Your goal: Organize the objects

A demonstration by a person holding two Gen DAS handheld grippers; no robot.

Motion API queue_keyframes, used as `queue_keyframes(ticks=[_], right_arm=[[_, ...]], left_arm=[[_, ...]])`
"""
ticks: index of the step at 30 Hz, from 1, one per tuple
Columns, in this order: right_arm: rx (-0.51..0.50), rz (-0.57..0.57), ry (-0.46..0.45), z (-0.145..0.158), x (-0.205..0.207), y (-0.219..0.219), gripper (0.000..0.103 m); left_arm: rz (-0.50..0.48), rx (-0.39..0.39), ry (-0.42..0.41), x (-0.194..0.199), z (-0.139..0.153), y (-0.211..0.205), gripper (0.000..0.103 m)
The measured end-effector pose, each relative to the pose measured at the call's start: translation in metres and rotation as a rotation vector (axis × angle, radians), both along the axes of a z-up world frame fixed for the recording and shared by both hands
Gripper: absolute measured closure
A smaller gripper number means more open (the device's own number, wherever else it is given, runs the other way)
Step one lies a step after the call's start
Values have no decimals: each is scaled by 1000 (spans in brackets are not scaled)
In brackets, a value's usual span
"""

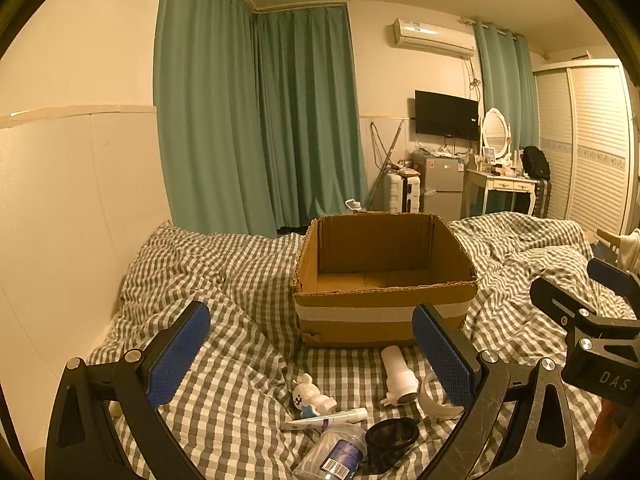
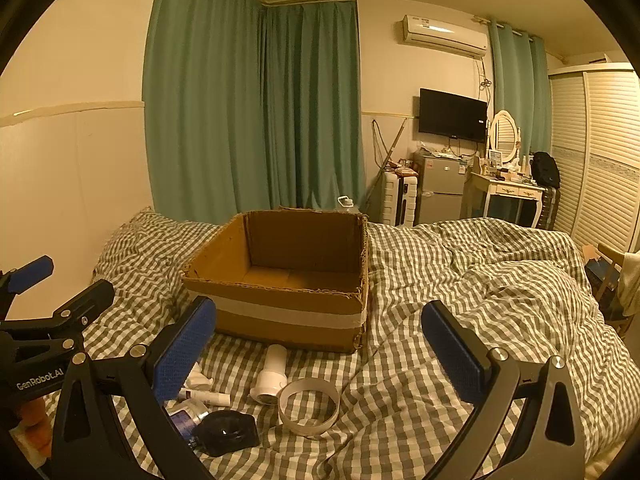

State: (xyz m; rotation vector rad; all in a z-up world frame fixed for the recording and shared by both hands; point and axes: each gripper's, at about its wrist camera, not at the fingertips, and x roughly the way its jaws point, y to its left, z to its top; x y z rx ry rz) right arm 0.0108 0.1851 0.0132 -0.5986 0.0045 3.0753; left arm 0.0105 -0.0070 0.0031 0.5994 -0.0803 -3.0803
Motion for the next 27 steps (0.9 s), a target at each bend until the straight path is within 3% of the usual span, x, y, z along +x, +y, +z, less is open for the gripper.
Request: queue_keyframes(ticks=[27], right_arm=[[22,24,4,3,6,-7,0]], left_arm=[[-3,-6,-21,3,0,3,0]])
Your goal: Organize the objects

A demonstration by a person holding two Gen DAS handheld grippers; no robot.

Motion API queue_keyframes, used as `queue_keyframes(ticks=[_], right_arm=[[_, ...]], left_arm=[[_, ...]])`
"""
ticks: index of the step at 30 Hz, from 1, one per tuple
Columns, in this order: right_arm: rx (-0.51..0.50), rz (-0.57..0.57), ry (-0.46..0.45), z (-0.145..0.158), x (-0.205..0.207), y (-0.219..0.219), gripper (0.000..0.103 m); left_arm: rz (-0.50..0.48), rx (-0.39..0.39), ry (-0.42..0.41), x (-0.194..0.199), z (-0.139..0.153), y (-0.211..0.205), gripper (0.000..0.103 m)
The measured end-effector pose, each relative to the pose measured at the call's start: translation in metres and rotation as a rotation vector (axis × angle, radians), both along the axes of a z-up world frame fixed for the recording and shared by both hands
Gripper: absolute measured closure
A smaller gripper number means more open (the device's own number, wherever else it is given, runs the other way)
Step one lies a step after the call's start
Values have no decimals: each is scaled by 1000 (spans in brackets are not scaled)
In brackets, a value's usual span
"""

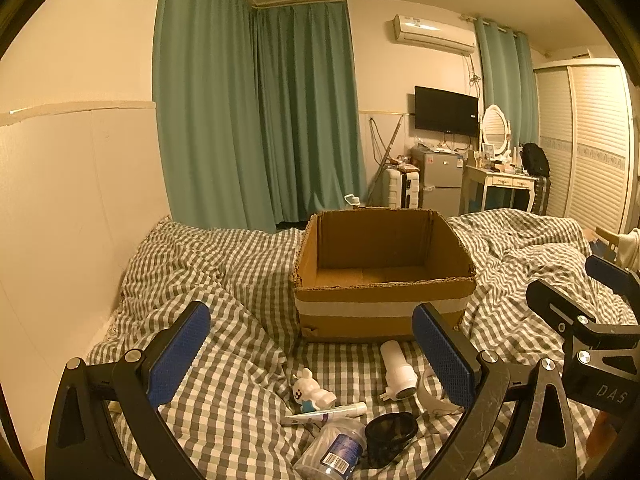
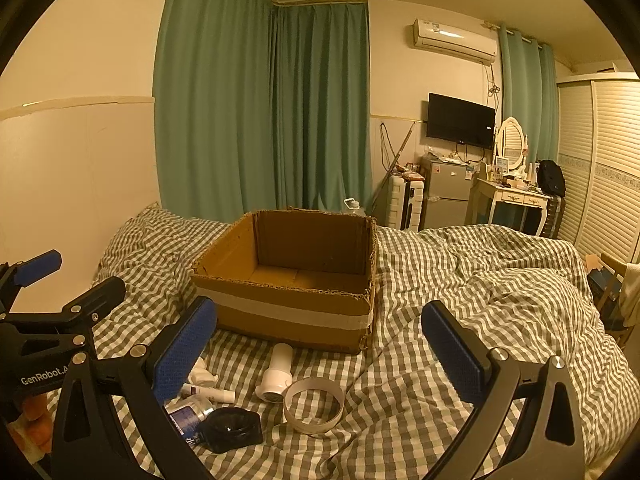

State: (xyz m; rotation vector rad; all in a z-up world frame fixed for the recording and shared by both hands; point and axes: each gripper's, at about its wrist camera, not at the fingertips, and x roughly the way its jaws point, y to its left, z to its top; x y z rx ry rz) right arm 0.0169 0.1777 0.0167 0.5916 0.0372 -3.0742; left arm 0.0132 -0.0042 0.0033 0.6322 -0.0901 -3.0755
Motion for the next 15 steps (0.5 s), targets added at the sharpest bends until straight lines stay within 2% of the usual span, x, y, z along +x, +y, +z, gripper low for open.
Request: queue_keyframes(ticks=[15], right_arm=[[3,15,-8,0,1,-2,1]], left_arm=[[-12,-3,-10,-1,1,0,0]])
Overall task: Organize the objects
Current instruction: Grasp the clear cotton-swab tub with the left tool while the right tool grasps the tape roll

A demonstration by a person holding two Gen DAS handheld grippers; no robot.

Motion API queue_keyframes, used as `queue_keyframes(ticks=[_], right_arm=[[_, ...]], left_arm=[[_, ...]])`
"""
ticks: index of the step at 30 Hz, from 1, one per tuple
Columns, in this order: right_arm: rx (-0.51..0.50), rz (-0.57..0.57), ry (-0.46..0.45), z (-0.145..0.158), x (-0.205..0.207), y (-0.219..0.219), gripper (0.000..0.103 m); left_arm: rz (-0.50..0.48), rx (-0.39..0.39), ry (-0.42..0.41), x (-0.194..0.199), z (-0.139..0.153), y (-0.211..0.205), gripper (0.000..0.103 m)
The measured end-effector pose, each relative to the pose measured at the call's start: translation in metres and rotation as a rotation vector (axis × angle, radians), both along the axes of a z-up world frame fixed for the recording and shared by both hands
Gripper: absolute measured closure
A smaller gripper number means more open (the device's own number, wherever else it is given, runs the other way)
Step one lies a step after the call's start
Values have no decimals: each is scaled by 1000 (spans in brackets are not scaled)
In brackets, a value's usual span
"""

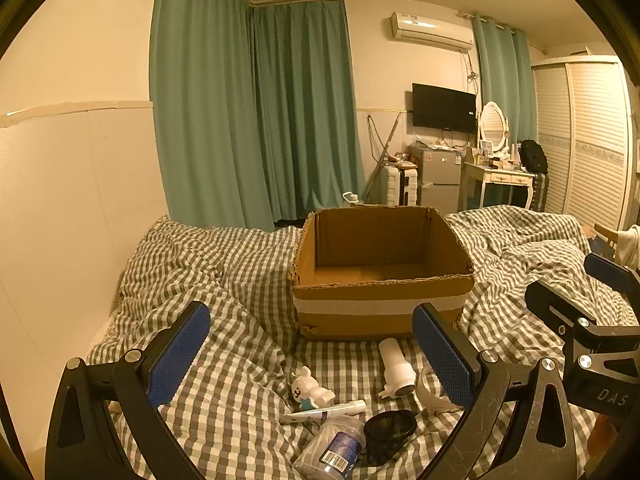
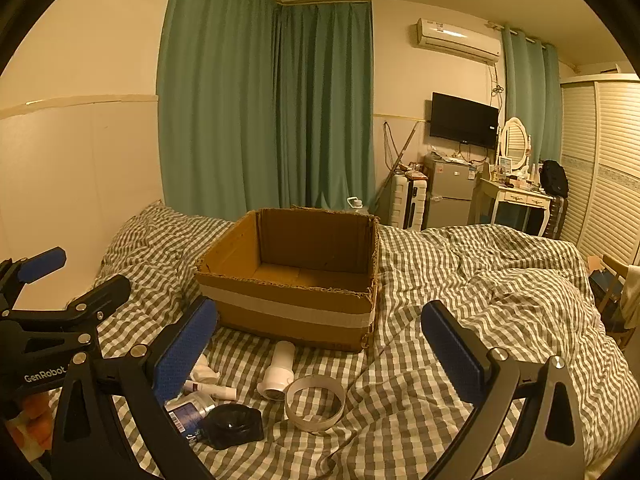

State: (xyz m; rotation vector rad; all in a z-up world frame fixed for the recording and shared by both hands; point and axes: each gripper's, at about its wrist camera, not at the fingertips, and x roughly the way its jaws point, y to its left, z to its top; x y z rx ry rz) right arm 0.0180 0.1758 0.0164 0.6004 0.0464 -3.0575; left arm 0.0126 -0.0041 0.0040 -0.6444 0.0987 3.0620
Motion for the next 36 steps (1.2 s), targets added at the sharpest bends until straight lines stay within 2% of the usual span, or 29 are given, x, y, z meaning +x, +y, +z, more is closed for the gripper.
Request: queue_keyframes(ticks=[9,13,16,22,24,27,36], right_arm=[[-1,18,-74,-20,-10,0,1],[1,34,-129,-36,-19,1,1],[-1,49,-209,-56,-32,-1,1],[-36,23,-447,-119,-70,9,1],[-39,2,-508,-133,-79,13,4],[-68,-3,-561,-144,-89,18,4],[-69,44,-686,-178,-127,7,7]], left_arm=[[7,-9,-95,-18,-24,1,0],[21,-28,-171,-31,-46,2,0],[26,-37,-234,-43,-67,2,0],[34,-73,-398,-68,-121,5,0],[44,-111,-449,-71,-135,6,0],[32,-157,-474,-68,-144,10,0],[-59,-251,-578,-66,-166,20,1]])
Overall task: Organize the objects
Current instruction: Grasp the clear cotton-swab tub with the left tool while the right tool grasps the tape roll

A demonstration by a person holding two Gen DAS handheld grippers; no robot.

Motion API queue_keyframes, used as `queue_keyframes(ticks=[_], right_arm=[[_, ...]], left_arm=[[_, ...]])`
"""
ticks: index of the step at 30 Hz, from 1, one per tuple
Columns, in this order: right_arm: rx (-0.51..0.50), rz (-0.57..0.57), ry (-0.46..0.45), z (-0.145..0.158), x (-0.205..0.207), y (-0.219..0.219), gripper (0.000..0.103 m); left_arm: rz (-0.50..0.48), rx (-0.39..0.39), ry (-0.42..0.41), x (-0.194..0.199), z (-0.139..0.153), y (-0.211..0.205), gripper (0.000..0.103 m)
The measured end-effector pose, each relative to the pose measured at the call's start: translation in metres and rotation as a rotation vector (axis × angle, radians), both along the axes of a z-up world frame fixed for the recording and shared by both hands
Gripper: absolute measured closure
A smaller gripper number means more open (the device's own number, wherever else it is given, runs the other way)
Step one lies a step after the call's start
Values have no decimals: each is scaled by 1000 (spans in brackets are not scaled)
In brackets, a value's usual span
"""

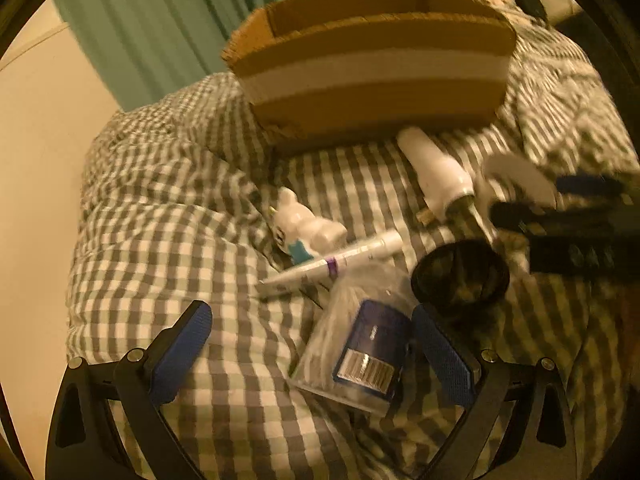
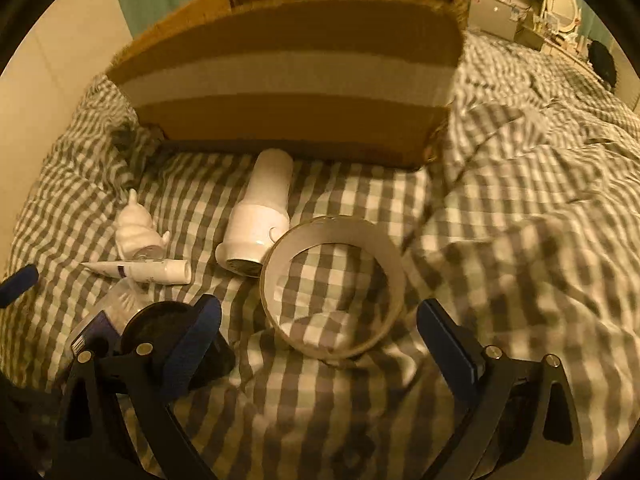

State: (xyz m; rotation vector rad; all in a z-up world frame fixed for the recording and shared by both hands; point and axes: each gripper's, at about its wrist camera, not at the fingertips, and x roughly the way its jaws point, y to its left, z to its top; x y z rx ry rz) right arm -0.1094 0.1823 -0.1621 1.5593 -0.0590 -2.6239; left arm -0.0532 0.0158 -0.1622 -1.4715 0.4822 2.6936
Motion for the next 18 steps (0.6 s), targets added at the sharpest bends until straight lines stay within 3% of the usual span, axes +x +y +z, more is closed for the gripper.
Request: queue_keyframes(ticks=[4,7,9,10,12,18], right_arm=[[17,-5,-33,-12,-10,-2,13],[38,-16,-43,-16,-9,-1,24],[30,-25,-42,-17,-8,2,26],[27,-26,-40,-16,-7,2,26],[30,-25,-38,-16,-6,2,26],[8,-37,9,-5,7,2,27]], left_arm=[[-4,34,-72,-9,-18,-2,1],[1,98,-136,-15,-32,-7,3],[1,127,-163,-18,-38,-8,9],[-5,136,-169,-18,-39,-7,13],[-34,155,-180,-18,-41,-3,32],[-38,158,-154,-11,-33,1,34]])
